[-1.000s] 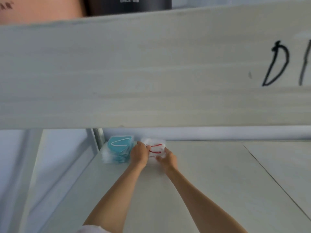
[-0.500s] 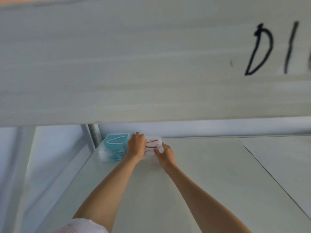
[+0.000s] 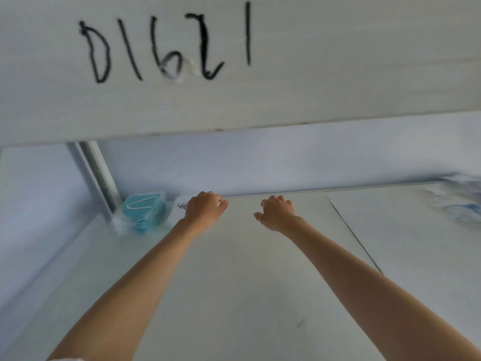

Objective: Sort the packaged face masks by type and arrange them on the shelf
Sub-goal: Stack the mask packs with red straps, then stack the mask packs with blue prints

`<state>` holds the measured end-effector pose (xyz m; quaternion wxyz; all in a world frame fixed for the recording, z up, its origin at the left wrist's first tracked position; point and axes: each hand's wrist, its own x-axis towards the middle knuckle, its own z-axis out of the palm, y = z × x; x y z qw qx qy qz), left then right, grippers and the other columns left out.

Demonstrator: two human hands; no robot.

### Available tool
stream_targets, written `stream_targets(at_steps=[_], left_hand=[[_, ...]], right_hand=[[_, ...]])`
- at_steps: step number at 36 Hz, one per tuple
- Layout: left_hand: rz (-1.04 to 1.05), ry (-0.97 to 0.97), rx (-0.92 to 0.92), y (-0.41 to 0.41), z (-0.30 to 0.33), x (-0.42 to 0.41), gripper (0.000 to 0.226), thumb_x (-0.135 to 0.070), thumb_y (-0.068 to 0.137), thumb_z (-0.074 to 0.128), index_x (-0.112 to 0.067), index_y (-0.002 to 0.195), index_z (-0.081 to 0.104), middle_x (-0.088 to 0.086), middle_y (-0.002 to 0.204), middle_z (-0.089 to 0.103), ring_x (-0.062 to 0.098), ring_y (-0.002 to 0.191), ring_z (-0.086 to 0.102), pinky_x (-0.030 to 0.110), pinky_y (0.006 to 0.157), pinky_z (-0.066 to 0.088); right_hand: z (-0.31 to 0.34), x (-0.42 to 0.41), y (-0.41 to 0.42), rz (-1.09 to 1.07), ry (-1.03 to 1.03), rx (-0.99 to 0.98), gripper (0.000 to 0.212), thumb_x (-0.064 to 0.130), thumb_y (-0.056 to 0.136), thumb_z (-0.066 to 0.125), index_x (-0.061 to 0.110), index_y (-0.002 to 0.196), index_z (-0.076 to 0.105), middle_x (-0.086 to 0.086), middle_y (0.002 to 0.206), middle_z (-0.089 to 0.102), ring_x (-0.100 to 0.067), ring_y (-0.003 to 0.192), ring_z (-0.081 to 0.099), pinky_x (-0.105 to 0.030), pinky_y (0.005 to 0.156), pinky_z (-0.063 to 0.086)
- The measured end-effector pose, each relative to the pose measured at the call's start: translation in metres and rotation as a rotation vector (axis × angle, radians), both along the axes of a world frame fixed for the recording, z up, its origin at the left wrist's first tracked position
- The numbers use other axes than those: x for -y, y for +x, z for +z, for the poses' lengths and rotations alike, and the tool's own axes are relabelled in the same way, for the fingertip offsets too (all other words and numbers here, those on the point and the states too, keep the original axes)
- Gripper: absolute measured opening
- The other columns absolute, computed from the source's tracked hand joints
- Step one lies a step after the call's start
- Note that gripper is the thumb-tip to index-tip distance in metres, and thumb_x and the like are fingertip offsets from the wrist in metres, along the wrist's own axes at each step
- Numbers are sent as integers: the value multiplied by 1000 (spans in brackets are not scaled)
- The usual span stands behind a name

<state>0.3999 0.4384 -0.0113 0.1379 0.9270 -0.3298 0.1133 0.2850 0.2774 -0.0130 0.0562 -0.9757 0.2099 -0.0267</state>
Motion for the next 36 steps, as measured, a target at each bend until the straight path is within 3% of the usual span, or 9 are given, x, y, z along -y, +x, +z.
stream_targets(at_steps=[6,12,22,36], left_hand=[[-25,-19,-18,-59,3,49,35,-44,97,44,-25,107,72,7,107,69,28,103,61,30,78,43],[6,-34,-80,-124,8,109,37,-43,99,43,-23,115,69,5,117,69,26,111,60,32,90,45],[35,-23,-128,-212,18,189,40,-42,99,42,-17,115,68,6,120,67,28,113,59,32,90,43],[-134,10,-141,-272,14,290,39,-41,98,41,-17,107,70,5,113,68,28,106,61,31,84,43]], right_hand=[[5,50,-57,-8,-11,-23,48,42,97,38,11,132,50,-12,136,48,-29,127,41,-39,101,31],[9,105,-117,3,-22,-15,45,39,97,39,10,130,49,-11,133,50,-29,125,43,-38,100,32],[17,188,-199,6,-32,2,45,38,96,40,11,131,49,-10,132,50,-28,122,45,-38,99,33],[-1,294,-287,-303,65,104,44,37,97,38,10,129,52,-12,130,53,-30,122,46,-39,100,35]])
